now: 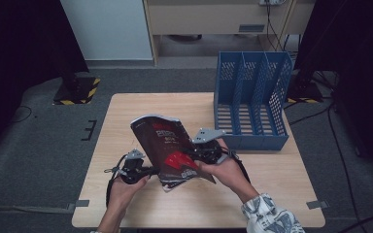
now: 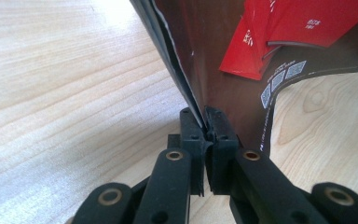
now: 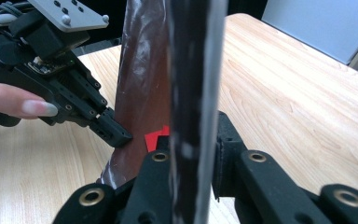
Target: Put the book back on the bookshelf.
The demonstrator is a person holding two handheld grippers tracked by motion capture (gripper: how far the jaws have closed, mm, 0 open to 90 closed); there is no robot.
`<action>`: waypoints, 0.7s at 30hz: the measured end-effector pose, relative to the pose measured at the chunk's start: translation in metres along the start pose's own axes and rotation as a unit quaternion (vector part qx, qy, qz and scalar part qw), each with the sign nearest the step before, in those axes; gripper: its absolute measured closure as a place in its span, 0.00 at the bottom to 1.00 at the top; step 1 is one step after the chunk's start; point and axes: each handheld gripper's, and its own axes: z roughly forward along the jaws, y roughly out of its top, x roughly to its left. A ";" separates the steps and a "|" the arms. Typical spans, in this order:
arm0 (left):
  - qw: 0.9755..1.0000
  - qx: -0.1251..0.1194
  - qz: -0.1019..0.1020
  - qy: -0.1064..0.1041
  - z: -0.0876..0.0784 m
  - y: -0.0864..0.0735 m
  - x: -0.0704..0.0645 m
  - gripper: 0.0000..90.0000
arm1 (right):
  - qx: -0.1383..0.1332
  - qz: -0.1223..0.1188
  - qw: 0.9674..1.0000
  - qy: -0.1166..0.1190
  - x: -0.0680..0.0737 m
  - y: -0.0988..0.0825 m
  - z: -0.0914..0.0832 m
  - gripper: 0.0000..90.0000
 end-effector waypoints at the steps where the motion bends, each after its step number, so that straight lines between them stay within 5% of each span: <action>1: 1.000 -0.001 0.002 0.001 0.000 0.000 -0.001 0.97 | -0.001 -0.008 1.000 -0.004 0.000 0.001 -0.001 0.90; 14: 1.000 0.005 0.017 0.004 -0.002 0.002 -0.003 0.97 | 0.005 -0.007 1.000 0.002 -0.002 0.005 -0.003 0.86; 21: 0.999 0.007 0.034 0.005 -0.007 0.006 -0.008 0.97 | -0.032 0.012 0.999 0.009 -0.010 0.015 -0.015 0.86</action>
